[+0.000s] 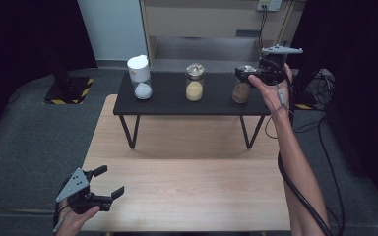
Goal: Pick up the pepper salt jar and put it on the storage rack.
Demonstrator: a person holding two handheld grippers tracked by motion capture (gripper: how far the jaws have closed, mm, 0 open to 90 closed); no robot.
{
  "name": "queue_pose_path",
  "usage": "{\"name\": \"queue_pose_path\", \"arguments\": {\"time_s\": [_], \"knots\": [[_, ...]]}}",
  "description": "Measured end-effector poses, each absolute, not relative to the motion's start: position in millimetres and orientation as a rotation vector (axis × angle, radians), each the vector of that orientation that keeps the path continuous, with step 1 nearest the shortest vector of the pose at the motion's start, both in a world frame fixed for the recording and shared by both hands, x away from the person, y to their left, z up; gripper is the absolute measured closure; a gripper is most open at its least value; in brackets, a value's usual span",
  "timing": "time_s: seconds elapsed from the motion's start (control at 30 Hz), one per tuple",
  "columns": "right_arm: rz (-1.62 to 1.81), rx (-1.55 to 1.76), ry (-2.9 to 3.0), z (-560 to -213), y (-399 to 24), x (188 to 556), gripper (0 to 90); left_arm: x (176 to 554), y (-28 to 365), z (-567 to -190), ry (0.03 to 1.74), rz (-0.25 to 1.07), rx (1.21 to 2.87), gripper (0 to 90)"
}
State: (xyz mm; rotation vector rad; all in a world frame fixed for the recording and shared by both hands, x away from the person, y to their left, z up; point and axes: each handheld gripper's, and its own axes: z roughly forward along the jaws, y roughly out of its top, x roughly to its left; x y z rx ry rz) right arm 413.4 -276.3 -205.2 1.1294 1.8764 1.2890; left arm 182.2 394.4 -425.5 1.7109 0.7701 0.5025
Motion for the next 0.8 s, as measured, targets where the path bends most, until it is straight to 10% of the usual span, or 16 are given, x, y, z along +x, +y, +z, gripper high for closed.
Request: {"name": "queue_pose_path", "arguments": {"time_s": [0.8], "knots": [[1.415,0.863,1.918,-178.9,-297.5,341.1,3.6,182.2,393.3,-425.5,0.769,0.504,1.713,1.9]]}}
